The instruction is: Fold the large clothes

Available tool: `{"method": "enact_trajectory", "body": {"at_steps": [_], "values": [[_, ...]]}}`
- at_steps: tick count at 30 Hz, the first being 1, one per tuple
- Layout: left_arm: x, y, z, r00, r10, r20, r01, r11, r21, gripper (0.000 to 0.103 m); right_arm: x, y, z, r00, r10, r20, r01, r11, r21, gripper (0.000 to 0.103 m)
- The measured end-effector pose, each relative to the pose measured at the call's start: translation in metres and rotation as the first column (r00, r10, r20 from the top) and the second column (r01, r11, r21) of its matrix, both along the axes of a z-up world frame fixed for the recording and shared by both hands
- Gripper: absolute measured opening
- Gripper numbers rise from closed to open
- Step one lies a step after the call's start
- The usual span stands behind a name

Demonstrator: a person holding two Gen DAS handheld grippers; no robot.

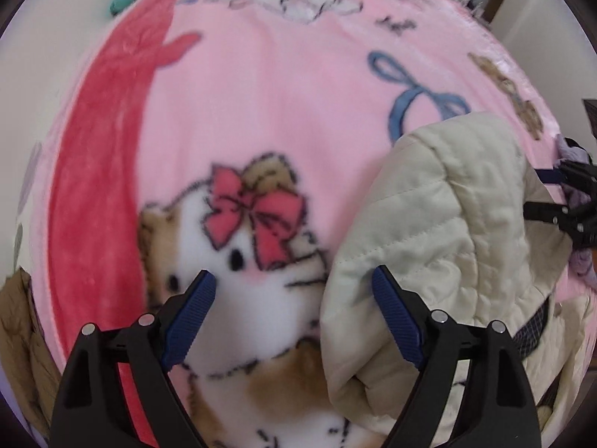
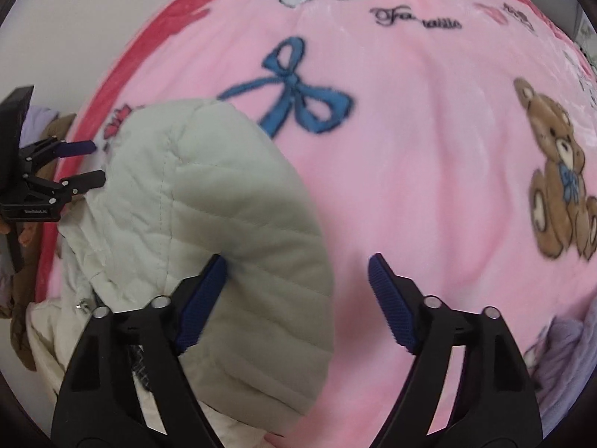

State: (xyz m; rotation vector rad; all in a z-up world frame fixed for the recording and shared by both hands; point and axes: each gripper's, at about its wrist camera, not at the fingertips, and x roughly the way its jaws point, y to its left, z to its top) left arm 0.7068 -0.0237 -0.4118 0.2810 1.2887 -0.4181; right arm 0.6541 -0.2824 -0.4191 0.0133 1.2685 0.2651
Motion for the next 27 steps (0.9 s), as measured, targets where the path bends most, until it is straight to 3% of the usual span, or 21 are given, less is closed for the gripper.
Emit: {"method": "enact_trajectory", "body": {"at_steps": [1,3,4,5,8,12,15,17,19,21,23,24,27], "values": [[-0.001,-0.002,-0.004,1.000,0.007,-0.015,-0.007,1.000,0.012,0.085,-0.001,0.005,-0.002,1.000,0.007,0.002,-0.007,1.000,0.010,0.054],[-0.004,-0.009,-0.009,1.000,0.010,0.004,-0.010,0.999,0.046,0.085,-0.001,0.011,-0.003,1.000,0.002,0.009,-0.002,1.000,0.012,0.046],[-0.007,-0.013,-0.010,1.000,0.005,0.025,-0.006,0.998,0.062,0.079,-0.002,0.013,-0.003,1.000,0.000,0.009,0.000,1.000,0.022,0.031],[-0.010,-0.015,-0.010,1.000,-0.001,0.031,0.000,0.999,0.044,0.054,-0.004,0.013,0.001,0.999,-0.010,0.033,0.010,1.000,0.017,0.020],[-0.016,-0.018,0.001,0.997,0.042,0.069,-0.039,0.999,-0.034,0.009,-0.016,0.015,0.026,0.991,0.021,0.134,-0.024,0.999,0.021,0.011],[-0.045,-0.019,0.022,0.976,-0.070,0.206,0.077,0.997,-0.025,0.006,-0.042,0.016,0.058,0.967,0.091,0.238,-0.089,0.996,-0.019,0.010],[-0.074,-0.003,0.048,0.951,-0.106,0.290,0.138,0.986,-0.092,0.005,-0.078,0.018,0.085,0.924,0.133,0.357,-0.131,0.991,-0.030,0.010],[-0.102,0.014,0.071,0.932,-0.101,0.349,0.166,0.973,-0.160,0.005,-0.111,0.022,0.102,0.878,0.178,0.444,-0.165,0.984,-0.068,0.010],[-0.127,0.019,0.088,0.908,-0.120,0.402,0.205,0.963,-0.175,0.005,-0.143,0.025,0.114,0.836,0.209,0.508,-0.177,0.978,-0.112,0.010],[-0.166,0.025,0.104,0.858,-0.170,0.485,0.263,0.956,-0.130,0.005,-0.179,0.033,0.124,0.784,0.256,0.565,-0.197,0.966,-0.165,0.010],[-0.197,0.031,0.109,0.834,-0.189,0.518,0.286,0.951,-0.113,0.005,-0.224,0.048,0.126,0.696,0.375,0.613,-0.215,0.922,-0.321,0.010],[-0.210,0.033,0.109,0.825,-0.196,0.530,0.291,0.951,-0.101,0.005,-0.256,0.058,0.122,0.626,0.475,0.618,-0.242,0.872,-0.425,0.010],[-0.255,0.043,0.108,0.807,-0.230,0.545,0.313,0.948,-0.064,0.005,-0.314,0.071,0.101,0.540,0.630,0.559,-0.287,0.762,-0.581,0.010]]}}
